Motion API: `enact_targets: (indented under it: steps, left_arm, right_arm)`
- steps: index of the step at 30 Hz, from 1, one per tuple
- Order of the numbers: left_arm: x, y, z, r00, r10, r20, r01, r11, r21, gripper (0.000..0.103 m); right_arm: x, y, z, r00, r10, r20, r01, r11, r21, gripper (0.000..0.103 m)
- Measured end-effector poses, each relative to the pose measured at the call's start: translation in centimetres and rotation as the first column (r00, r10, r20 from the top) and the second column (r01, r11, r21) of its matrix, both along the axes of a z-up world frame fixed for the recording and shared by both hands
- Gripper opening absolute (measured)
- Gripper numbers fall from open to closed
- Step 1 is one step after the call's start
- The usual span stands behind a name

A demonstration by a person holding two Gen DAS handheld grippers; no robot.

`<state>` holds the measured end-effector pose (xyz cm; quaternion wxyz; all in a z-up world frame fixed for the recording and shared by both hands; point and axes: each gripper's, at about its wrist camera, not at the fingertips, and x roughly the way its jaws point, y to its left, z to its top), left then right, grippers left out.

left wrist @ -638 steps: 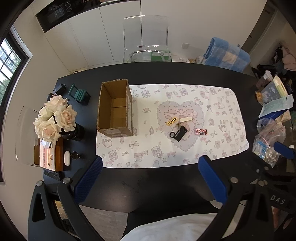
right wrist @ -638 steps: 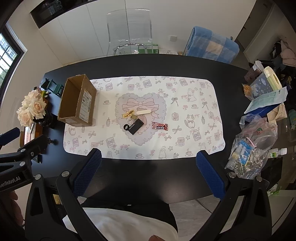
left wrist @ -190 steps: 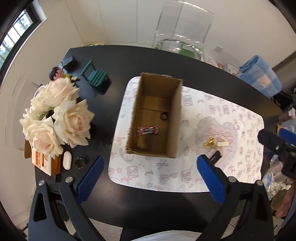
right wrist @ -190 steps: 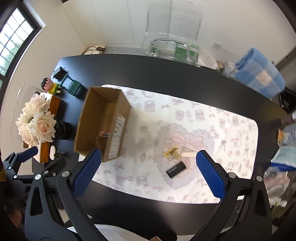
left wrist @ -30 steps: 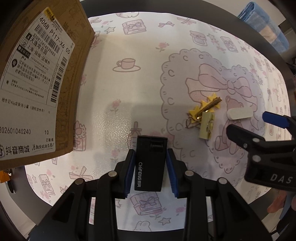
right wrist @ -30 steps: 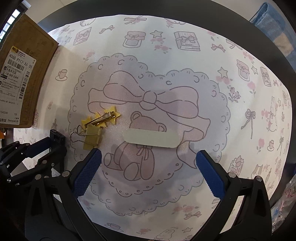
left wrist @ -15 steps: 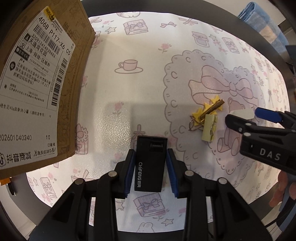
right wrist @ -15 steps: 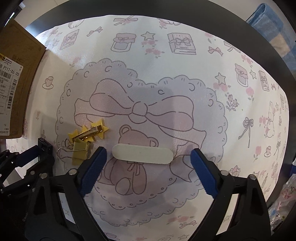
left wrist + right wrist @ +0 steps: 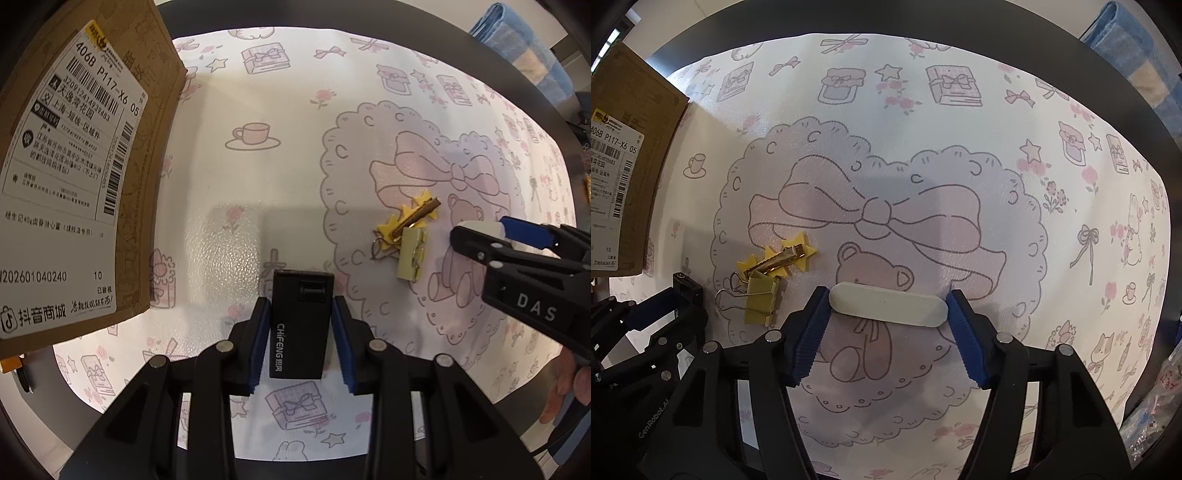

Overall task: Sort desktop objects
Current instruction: 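Close right gripper on the white nail file while left gripper holds the black case, then lift the black case with left gripper toward the box while right gripper holds the nail file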

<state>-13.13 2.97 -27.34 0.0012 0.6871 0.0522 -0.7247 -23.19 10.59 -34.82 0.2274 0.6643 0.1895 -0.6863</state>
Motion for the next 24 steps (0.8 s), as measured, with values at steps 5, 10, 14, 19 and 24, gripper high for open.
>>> enact_targets:
  steps: [5,10,14,19,24]
  left_arm:
    - [-0.5,-0.1,0.3,1.0,-0.003,-0.009,0.003,1.0,0.004,0.033]
    - [-0.8,0.0,1.5,1.0,-0.007,-0.019,0.007,1.0,0.011,0.033]
    - [-1.1,-0.1,2.8,0.999,-0.012,-0.032,0.013,1.0,0.014,0.032]
    - [3.0,-4.1,1.4,0.999,-0.012,-0.043,0.014,0.999,0.032,0.017]
    - [2.9,-0.9,2.0,0.999,-0.008,-0.038,0.011,0.998,0.062,0.01]
  right_arm:
    - [-0.1,-0.4,0.6,1.0,0.003,-0.014,-0.003,1.0,-0.009,0.066]
    - [-0.3,-0.2,1.6,1.0,-0.012,-0.029,0.012,1.0,-0.01,0.066]
    - [0.1,0.3,2.8,0.999,-0.024,-0.036,0.023,1.0,-0.013,0.066]
    - [-0.2,0.1,5.3,0.998,-0.046,-0.046,0.045,0.999,-0.015,0.066]
    - [4.6,7.8,11.2,0.994,-0.088,-0.065,0.086,0.996,-0.028,0.066]
